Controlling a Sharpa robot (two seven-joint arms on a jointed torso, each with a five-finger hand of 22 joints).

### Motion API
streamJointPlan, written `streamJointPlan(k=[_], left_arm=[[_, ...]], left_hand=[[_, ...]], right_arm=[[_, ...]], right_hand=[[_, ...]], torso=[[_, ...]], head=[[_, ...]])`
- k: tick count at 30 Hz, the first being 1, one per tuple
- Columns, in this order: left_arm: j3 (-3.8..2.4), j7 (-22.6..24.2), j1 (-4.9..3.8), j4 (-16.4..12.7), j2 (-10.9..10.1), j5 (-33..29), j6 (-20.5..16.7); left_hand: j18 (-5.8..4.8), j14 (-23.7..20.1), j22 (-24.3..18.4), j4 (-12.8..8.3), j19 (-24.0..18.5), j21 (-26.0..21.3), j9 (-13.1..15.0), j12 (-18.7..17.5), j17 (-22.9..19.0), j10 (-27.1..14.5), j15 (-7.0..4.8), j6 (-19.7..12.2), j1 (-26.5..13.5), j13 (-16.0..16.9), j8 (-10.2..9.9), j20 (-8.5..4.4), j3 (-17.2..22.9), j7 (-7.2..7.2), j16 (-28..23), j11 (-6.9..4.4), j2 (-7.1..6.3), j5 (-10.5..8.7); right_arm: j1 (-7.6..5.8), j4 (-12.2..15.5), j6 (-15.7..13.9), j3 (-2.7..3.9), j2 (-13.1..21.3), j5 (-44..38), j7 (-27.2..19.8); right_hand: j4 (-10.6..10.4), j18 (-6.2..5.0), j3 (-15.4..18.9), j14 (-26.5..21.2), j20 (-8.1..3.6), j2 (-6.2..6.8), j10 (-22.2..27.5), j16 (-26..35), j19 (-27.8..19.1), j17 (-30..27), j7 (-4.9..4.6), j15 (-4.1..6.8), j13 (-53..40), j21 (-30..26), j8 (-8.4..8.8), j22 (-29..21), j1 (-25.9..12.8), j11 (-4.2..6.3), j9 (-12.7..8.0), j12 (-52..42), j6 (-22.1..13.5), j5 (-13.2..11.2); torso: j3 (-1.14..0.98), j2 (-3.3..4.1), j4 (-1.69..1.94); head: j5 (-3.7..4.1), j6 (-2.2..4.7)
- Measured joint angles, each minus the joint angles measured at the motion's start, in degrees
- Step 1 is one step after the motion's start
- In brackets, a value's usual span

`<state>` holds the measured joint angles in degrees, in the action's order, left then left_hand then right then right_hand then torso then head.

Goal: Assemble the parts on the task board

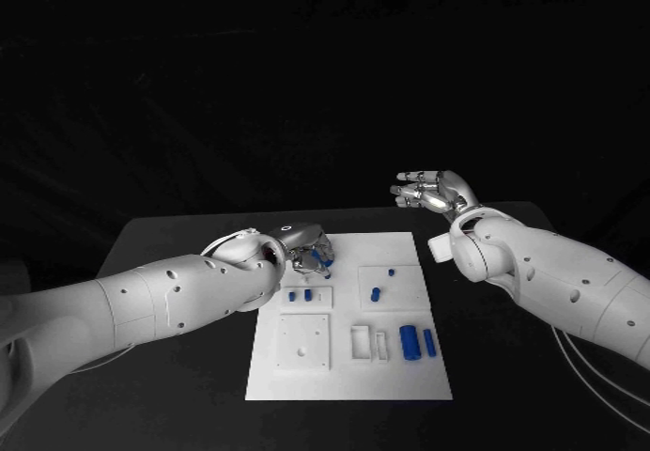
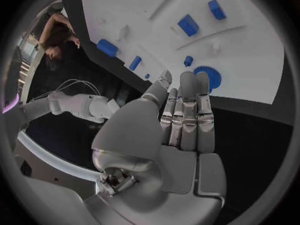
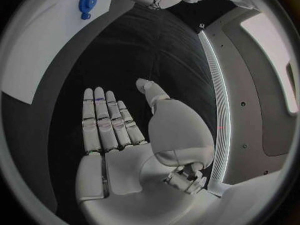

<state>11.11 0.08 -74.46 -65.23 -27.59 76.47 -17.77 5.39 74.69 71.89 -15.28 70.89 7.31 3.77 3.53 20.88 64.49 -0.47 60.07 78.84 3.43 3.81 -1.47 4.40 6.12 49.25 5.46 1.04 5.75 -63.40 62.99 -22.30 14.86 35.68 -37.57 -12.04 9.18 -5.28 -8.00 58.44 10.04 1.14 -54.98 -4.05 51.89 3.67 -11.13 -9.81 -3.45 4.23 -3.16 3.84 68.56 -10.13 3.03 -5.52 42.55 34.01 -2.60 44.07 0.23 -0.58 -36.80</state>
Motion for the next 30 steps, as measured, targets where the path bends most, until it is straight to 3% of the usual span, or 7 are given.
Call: streamJointPlan(k=[9, 13, 15, 20, 30], left_arm=[[0.04, 0.0, 0.35, 3.5, 2.8, 4.6, 1.4], [0.13, -0.2, 0.81, 4.8, 3.8, 6.5, 2.1], [0.16, -0.3, 1.15, 5.5, 4.3, 7.5, 2.5], [0.18, -0.5, 1.83, 6.9, 5.0, 9.5, 2.9], [0.15, 0.1, 2.58, 8.7, 5.9, 11.9, 2.8]], left_hand=[[-0.03, 0.3, 0.2, 1.9, 1.8, -1.7, 0.0, 0.0, 0.4, 1.2, -0.14, 0.6, -0.7, 0.0, 0.0, -0.18, 0.3, 0.61, 1.6, -0.36, -0.75, 1.79], [-0.01, 0.3, 0.7, 2.8, 2.0, -2.5, 0.0, 0.0, 0.4, 0.3, -0.14, 0.5, -1.2, 0.0, 0.0, 0.0, 1.2, 0.46, 1.6, -0.1, -2.16, 4.63], [0.01, 0.3, 1.3, 4.0, 2.2, -2.6, 0.0, 0.0, 0.4, 0.2, -0.15, 0.5, -0.6, 0.0, 0.0, 0.23, 2.0, 0.46, 2.4, -0.03, -2.87, 4.72], [-0.01, 0.5, 2.4, 4.6, 2.5, -2.6, 0.0, 0.0, 0.5, -0.4, 0.06, 0.7, -0.3, 0.0, 0.0, 0.05, 2.6, 0.72, 3.5, 0.17, -3.17, 5.07], [-0.04, 0.7, 3.1, 3.6, 3.0, -0.8, 0.0, 0.0, 1.1, 0.7, -0.14, 1.6, -0.6, 0.0, 0.0, -0.18, 5.5, 0.3, 6.7, -0.33, -3.46, 5.29]], right_arm=[[0.0, -0.2, 0.1, 0.0, -0.3, 0.1, 0.0], [0.0, -0.2, 0.1, 0.0, -0.3, 0.1, 0.0], [0.0, -0.2, 0.1, 0.0, -0.4, 0.1, 0.0], [0.0, -0.3, 0.2, 0.0, -0.4, 0.1, 0.0], [0.0, -0.3, 0.2, 0.0, -0.6, 0.1, 0.0]], right_hand=[[0.0, -0.01, 0.0, 0.0, 0.0, -0.22, 0.0, 0.0, 0.0, 0.0, 0.0, 0.0, 0.0, 0.0, 0.0, 0.0, -0.2, 0.0, 0.0, 0.0, 0.0, 0.0], [0.0, -0.01, 0.0, 0.0, 0.0, -0.23, 0.0, 0.0, 0.0, 0.0, 0.01, 0.0, 0.0, 0.0, 0.0, 0.0, -0.2, 0.0, 0.0, 0.0, 0.0, 0.0], [-0.1, -0.01, 0.1, 0.0, 0.0, -0.23, 0.0, 0.0, 0.0, 0.0, 0.01, 0.0, 0.0, 0.0, 0.0, 0.0, -0.2, 0.0, 0.0, 0.0, 0.0, 0.2], [-0.2, 0.0, 0.2, 0.0, 0.0, -0.23, 0.0, 0.0, 0.0, 0.0, 0.02, 0.0, 0.0, 0.0, 0.0, 0.0, -0.2, 0.0, 0.0, 0.0, 0.0, 0.3], [-0.2, -0.01, 0.2, 0.0, 0.0, -0.23, 0.0, 0.0, 0.0, 0.0, 0.03, 0.0, 0.0, 0.0, 0.0, 0.0, -0.2, 0.0, 0.0, 0.0, 0.0, 0.3]], torso=[[-0.07, -0.02, -0.16], [-0.03, -0.03, -0.1], [0.01, -0.03, -0.07], [0.04, -0.03, -0.03], [0.03, -0.03, -0.1]], head=[[0.03, -0.06], [0.16, 0.01], [0.23, 0.03], [0.26, -0.16], [0.34, -0.31]])
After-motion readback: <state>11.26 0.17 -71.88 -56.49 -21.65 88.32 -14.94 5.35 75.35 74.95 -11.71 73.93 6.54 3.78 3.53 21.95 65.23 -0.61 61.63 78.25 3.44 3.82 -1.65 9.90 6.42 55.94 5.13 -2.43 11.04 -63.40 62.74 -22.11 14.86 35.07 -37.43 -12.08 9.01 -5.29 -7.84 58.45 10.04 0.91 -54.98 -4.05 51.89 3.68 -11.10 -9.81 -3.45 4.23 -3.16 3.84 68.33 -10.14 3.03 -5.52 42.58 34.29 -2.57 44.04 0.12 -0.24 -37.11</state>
